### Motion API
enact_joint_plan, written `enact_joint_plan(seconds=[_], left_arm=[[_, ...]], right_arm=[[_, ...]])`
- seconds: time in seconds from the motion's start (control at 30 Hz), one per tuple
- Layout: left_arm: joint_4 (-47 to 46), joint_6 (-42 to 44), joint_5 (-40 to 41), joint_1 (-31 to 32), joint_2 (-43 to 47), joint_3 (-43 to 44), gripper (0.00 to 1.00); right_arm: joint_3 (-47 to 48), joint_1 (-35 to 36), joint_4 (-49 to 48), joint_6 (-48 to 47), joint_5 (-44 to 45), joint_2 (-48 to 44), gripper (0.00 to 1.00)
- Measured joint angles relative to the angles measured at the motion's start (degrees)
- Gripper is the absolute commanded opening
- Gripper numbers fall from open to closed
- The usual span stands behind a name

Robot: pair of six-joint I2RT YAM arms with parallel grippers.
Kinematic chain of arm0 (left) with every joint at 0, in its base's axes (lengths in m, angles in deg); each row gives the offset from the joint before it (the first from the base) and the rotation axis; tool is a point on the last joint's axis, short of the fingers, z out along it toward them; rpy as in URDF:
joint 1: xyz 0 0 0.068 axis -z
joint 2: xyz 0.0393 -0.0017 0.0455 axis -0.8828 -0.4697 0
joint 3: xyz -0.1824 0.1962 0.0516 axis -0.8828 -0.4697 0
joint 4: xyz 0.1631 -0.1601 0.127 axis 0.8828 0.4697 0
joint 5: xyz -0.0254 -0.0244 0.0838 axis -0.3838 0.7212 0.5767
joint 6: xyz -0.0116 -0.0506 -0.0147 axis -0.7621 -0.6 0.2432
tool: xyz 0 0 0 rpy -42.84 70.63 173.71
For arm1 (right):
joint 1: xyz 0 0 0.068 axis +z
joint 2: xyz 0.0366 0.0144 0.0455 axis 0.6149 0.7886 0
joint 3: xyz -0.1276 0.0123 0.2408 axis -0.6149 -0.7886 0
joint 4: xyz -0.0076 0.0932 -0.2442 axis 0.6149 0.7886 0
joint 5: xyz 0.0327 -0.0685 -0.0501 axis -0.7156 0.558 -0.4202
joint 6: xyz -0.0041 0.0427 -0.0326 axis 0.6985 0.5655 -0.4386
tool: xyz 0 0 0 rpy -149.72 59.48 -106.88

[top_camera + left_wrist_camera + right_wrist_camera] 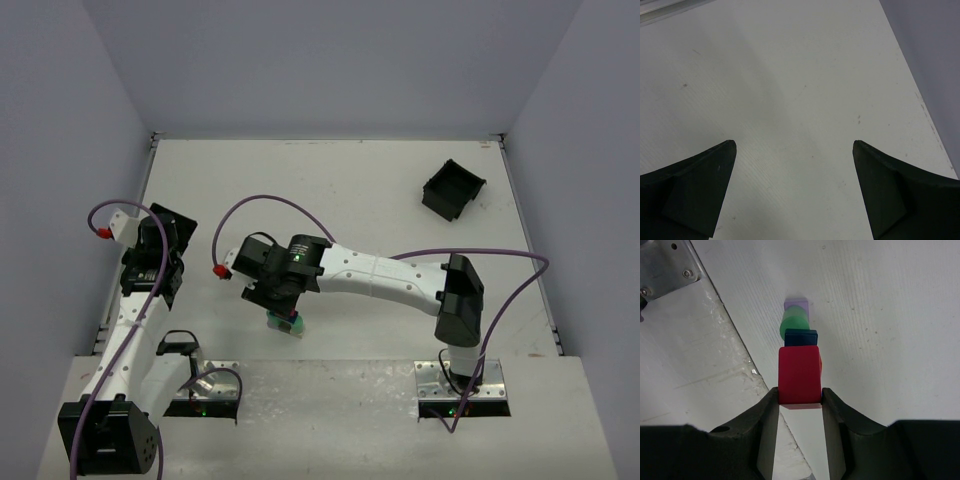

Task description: Build the wood block tower

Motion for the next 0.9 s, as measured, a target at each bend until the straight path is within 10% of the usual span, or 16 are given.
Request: enact_joint_plan(seconds=[0.9], left_arm=[[0.0, 0.0, 0.0, 0.0, 0.0, 0.0, 1.00]], right_arm=[[0.0, 0.0, -0.2, 1.1, 1.0, 0.5, 0.52]])
